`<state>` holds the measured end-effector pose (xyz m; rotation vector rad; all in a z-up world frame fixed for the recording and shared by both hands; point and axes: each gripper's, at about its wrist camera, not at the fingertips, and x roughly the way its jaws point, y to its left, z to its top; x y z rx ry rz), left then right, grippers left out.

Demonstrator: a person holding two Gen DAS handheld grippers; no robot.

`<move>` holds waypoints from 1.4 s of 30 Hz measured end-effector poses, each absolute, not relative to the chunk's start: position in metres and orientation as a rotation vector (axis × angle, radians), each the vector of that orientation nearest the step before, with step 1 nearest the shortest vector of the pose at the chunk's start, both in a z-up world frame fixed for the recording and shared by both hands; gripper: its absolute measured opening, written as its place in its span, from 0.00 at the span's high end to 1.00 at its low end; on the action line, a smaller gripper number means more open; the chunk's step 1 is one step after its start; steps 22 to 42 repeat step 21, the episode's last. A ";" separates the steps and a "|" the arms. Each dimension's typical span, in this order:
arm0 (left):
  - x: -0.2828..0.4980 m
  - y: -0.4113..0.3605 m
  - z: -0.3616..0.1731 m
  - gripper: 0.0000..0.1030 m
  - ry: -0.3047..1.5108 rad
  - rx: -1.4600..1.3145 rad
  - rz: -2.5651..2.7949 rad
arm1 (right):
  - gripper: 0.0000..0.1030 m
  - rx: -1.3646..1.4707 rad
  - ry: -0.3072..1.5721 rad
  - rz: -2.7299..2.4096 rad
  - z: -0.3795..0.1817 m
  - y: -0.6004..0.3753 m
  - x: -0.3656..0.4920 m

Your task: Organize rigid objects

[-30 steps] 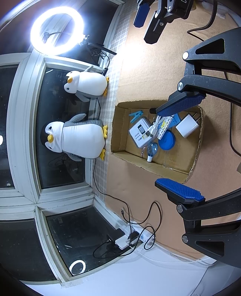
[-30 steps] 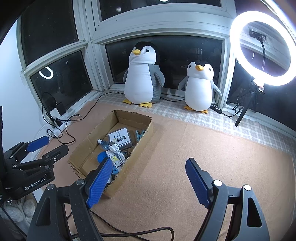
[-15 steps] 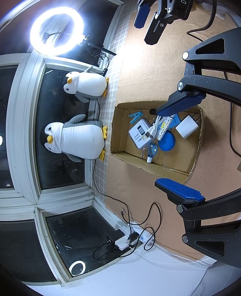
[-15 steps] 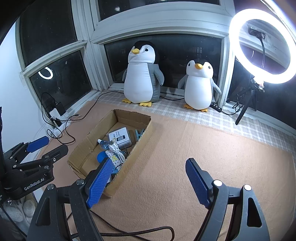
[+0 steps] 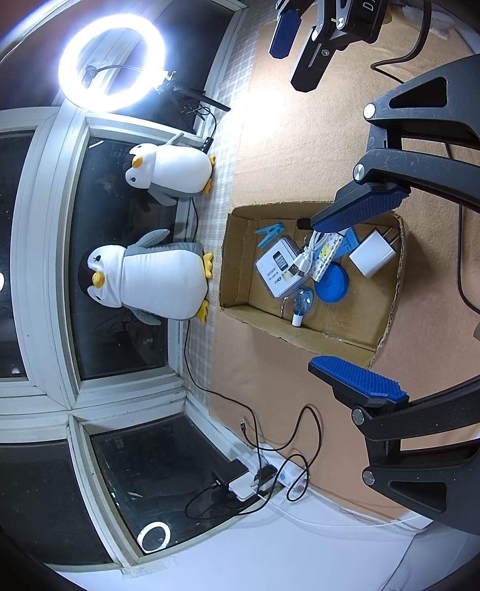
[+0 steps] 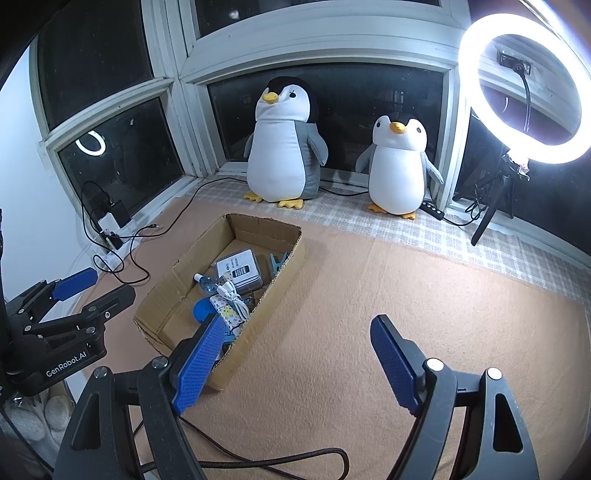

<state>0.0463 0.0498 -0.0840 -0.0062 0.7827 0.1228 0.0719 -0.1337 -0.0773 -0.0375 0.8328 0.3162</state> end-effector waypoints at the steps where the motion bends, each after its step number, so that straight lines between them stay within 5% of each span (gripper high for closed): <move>1: 0.046 0.050 -0.084 0.29 0.783 -0.006 0.124 | 0.24 -0.037 0.833 0.318 -0.077 -0.134 0.072; 42: 0.047 0.053 -0.088 0.30 0.787 -0.010 0.105 | 0.24 -0.036 0.847 0.308 -0.081 -0.132 0.071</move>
